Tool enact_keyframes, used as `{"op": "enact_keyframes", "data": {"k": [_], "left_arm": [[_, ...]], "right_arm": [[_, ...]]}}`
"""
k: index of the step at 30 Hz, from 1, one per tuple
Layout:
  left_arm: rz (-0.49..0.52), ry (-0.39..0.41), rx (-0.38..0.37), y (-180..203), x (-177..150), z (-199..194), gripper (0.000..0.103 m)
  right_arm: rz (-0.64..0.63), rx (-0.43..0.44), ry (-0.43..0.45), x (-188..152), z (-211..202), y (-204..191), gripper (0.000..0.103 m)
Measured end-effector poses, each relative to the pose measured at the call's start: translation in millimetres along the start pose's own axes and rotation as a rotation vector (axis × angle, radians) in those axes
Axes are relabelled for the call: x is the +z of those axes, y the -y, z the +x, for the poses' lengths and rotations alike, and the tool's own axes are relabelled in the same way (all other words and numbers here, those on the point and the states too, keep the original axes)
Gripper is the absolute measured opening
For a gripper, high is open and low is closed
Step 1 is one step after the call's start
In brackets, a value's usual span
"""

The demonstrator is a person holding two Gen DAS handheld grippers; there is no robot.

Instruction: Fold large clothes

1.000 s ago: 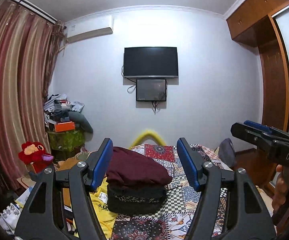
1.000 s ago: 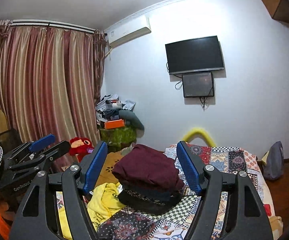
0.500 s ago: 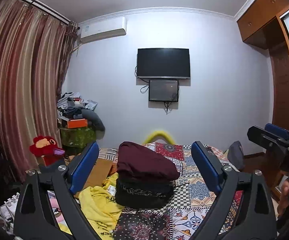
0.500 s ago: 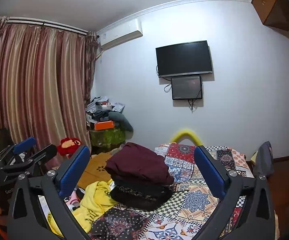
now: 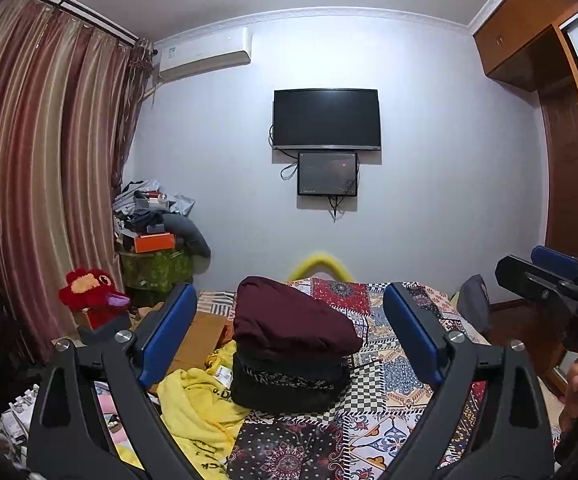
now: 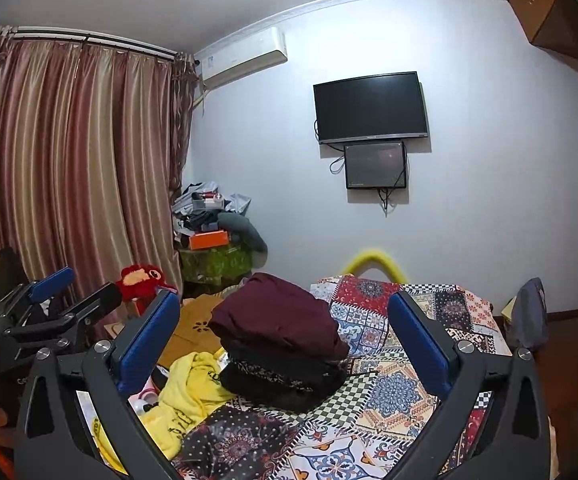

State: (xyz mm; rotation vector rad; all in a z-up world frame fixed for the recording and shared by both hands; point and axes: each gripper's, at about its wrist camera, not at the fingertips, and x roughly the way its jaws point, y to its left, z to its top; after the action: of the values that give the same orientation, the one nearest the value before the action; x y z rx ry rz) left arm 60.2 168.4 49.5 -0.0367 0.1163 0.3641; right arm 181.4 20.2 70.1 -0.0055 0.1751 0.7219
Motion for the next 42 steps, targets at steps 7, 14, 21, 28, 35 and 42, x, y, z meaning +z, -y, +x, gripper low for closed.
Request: {"op": "enact_keyframes", "data": {"k": [7,14,21,28,35,42], "left_arm": [[0.0,-0.008,-0.004,-0.5,-0.4,4.9,0.095],[0.006,-0.006,-0.004,0.4,-1.4,6.7,0.095],[0.004,-0.008,-0.007,1.0,-1.4,7.7,0.096],[0.002,-0.01,-0.01,2.8,-1.8,9.4,0.096],[-0.001,-0.016,-0.036,3.8,-3.7,9.8,0.099],[-0.001,-0.022,-0.044,6.5,-3.9,10.9,0.1]], "right_arm": [[0.001,-0.006,-0.006,-0.6,-2.7,3.1,0.103],[0.006,-0.006,-0.008,1.0,-5.9,5.0,0.103],[0.009,-0.003,-0.013,2.0,-7.2,5.4,0.103],[0.012,-0.003,-0.016,1.5,-6.5,6.5,0.103],[0.017,-0.004,-0.017,1.0,-6.3,7.9,0.103],[0.021,-0.009,-0.016,0.3,-6.8,8.7,0.103]]}}
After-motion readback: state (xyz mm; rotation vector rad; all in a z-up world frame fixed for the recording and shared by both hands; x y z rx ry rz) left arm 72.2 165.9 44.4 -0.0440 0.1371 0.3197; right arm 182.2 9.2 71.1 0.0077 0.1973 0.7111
